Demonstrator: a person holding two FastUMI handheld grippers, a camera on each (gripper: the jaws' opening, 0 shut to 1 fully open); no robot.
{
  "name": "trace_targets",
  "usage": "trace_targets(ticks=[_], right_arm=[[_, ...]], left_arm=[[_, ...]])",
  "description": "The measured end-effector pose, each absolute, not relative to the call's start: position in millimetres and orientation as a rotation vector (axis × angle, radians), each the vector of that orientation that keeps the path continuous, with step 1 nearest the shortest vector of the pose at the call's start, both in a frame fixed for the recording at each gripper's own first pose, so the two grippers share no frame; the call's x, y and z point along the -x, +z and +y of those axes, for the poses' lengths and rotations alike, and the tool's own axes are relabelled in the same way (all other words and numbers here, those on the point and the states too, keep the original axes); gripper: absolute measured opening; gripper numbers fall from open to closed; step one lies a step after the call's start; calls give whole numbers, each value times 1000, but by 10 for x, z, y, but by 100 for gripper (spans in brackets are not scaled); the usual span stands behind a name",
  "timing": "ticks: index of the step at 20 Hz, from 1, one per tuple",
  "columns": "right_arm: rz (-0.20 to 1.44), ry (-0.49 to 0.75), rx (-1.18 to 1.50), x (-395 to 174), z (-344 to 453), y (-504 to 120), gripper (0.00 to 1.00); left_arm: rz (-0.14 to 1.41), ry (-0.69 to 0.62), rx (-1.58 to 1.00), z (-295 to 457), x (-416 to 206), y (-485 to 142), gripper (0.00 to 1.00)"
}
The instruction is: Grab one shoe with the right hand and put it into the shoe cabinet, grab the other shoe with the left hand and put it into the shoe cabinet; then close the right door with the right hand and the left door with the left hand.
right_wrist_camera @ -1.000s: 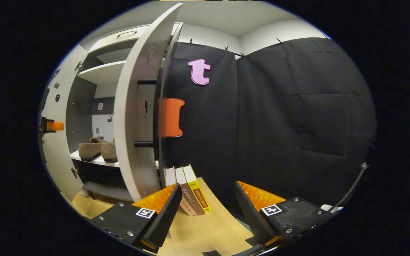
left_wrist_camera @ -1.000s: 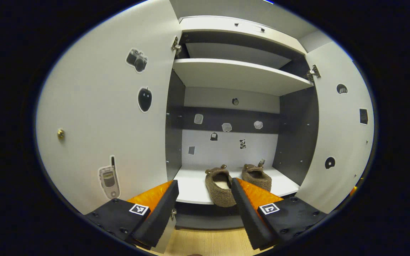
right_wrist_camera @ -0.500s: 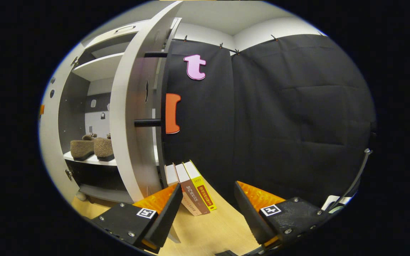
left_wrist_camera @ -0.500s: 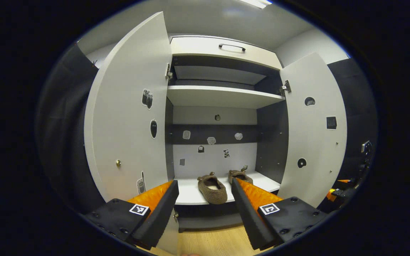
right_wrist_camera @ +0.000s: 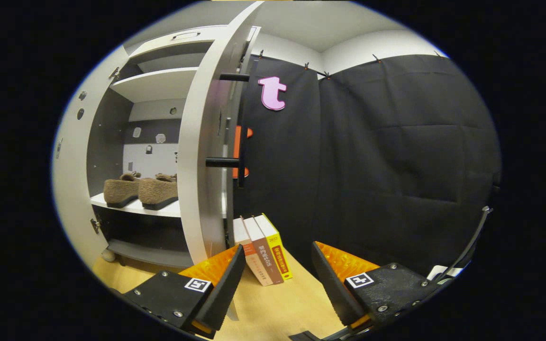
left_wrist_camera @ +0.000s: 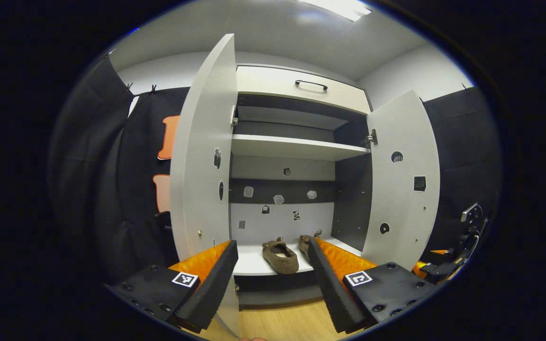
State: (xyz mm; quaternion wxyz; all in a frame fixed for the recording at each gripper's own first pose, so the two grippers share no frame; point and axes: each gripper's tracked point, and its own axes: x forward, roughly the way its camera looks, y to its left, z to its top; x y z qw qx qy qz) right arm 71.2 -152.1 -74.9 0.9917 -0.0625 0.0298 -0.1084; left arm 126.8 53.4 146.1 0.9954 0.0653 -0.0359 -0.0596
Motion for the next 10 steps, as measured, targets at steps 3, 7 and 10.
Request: trace_targets(ticks=[3, 7, 10], right_arm=[[74, -139, 101, -720, -1228, -806, 88], [95, -39, 93, -796, -844, -858, 88], [100, 26, 91, -902, -569, -885, 88]], left_arm=[[-85, -94, -127, 622, -1120, 1543, 96], [-95, -53, -125, 739, -940, 1578, 96], [-94, -22, -111, 873, -815, 1555, 96]])
